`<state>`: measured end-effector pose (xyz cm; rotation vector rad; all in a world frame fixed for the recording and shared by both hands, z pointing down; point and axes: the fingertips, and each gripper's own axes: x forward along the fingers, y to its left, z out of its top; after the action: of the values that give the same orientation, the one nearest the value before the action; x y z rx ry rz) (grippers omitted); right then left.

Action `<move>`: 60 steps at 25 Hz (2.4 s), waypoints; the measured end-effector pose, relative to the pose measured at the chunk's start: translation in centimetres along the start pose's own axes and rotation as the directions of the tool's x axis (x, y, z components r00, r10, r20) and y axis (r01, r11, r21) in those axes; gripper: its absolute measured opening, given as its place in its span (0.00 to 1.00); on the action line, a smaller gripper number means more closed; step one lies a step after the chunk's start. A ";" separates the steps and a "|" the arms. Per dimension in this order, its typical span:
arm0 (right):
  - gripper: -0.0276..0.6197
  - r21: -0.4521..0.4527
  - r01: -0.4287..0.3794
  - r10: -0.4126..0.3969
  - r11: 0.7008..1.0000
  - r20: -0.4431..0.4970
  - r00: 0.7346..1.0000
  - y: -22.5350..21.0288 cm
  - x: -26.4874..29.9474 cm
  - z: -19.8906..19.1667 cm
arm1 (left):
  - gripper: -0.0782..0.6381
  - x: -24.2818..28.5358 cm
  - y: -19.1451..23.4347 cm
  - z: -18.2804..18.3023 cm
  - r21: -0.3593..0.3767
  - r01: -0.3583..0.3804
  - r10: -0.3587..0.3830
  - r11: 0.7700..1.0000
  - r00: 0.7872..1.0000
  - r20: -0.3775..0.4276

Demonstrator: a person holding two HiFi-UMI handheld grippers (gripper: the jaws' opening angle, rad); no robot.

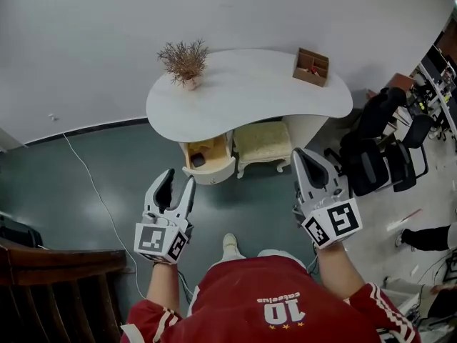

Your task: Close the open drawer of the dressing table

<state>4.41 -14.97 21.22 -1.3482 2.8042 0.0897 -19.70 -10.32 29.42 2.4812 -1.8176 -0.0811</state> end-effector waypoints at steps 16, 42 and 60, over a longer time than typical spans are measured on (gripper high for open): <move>0.05 -0.005 -0.045 0.044 0.999 -0.087 0.995 -1.2 5.2 -2.9 | 0.46 3.8 0.2 -12.7 -0.089 -0.043 0.024 0.995 0.978 -0.207; 0.05 0.095 -0.163 0.180 0.982 -0.215 0.960 -2.4 13.1 -15.8 | 0.43 8.0 1.9 -37.1 -0.112 -0.252 0.172 0.961 0.866 -0.469; 0.05 0.147 -0.283 0.317 0.948 -0.338 0.886 -2.4 15.5 -24.0 | 0.41 10.8 4.9 -52.1 -0.112 -0.390 0.218 0.914 0.705 -0.675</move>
<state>-3.44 -30.13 44.25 -0.9825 3.2508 -0.3121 -16.94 -20.98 81.76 1.6789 -1.7181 0.4870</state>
